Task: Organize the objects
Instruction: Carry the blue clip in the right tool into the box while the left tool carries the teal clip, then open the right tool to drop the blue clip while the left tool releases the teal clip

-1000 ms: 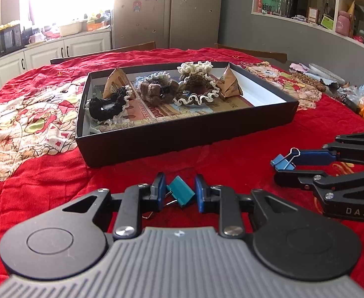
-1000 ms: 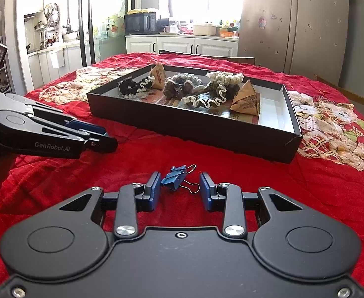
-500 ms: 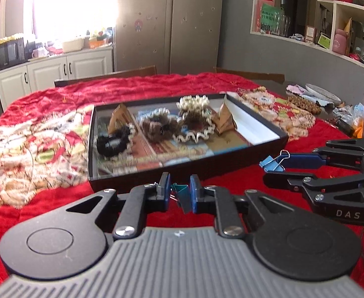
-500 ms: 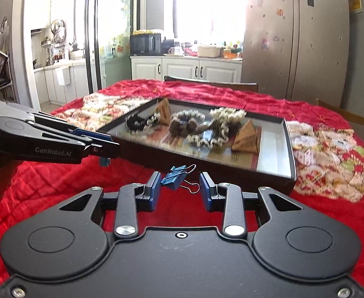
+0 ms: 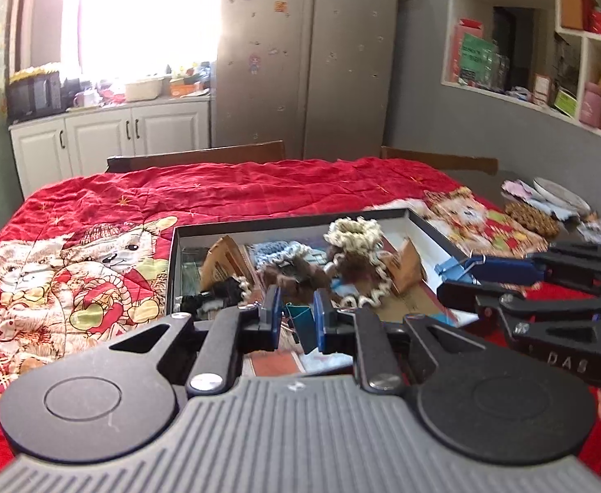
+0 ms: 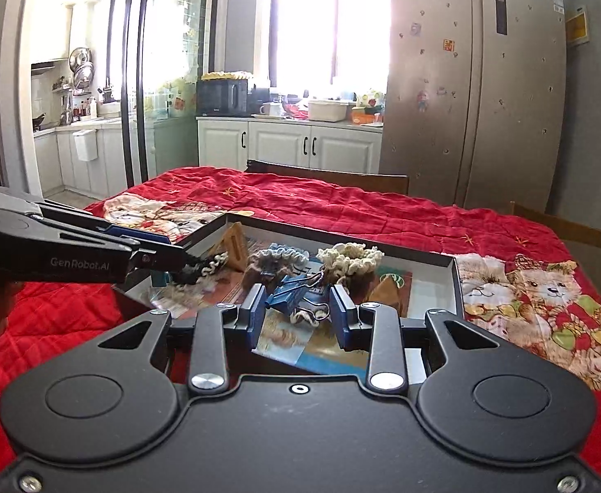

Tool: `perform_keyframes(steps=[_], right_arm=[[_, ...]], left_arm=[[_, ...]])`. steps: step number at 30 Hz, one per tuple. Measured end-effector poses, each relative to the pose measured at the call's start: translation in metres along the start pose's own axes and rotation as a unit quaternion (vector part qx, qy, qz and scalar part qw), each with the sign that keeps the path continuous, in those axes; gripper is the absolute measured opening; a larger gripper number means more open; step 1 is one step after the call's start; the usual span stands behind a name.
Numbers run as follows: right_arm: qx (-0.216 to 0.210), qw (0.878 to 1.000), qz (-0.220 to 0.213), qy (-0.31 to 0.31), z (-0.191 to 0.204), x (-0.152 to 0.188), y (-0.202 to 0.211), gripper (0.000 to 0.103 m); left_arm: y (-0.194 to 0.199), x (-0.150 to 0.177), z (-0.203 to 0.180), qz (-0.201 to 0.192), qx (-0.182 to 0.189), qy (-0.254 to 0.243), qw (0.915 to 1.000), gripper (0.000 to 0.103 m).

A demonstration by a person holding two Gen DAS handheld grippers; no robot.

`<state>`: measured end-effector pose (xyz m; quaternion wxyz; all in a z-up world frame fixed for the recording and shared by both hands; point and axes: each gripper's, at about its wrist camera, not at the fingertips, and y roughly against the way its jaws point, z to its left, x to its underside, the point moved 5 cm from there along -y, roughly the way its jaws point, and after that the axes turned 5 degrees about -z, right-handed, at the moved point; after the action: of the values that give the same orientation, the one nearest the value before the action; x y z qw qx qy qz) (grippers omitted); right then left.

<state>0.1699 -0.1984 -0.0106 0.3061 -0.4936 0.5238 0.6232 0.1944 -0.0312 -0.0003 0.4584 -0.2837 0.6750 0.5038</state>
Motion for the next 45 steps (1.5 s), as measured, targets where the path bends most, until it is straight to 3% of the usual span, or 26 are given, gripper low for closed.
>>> perform_keyframes(steps=[10,20,34,45], right_arm=[[-0.006,1.0,0.022,-0.003,0.005,-0.003,-0.053,0.032],[-0.01,0.998,0.063,-0.007,0.004,0.017,-0.095,0.032],[-0.017,0.995,0.094,-0.018,0.003,0.027,-0.114,0.032],[-0.018,0.993,0.112,-0.02,-0.001,0.032,-0.121,0.033]], left_arm=[[-0.036,-0.005,0.011,0.012,-0.025,0.013,0.9995,0.019],[-0.063,0.01,0.018,0.041,-0.041,0.01,0.9983,0.019],[-0.081,0.023,0.018,0.07,-0.053,-0.013,0.9961,0.015],[-0.083,0.026,0.017,0.071,-0.058,-0.02,0.9956,0.015]])
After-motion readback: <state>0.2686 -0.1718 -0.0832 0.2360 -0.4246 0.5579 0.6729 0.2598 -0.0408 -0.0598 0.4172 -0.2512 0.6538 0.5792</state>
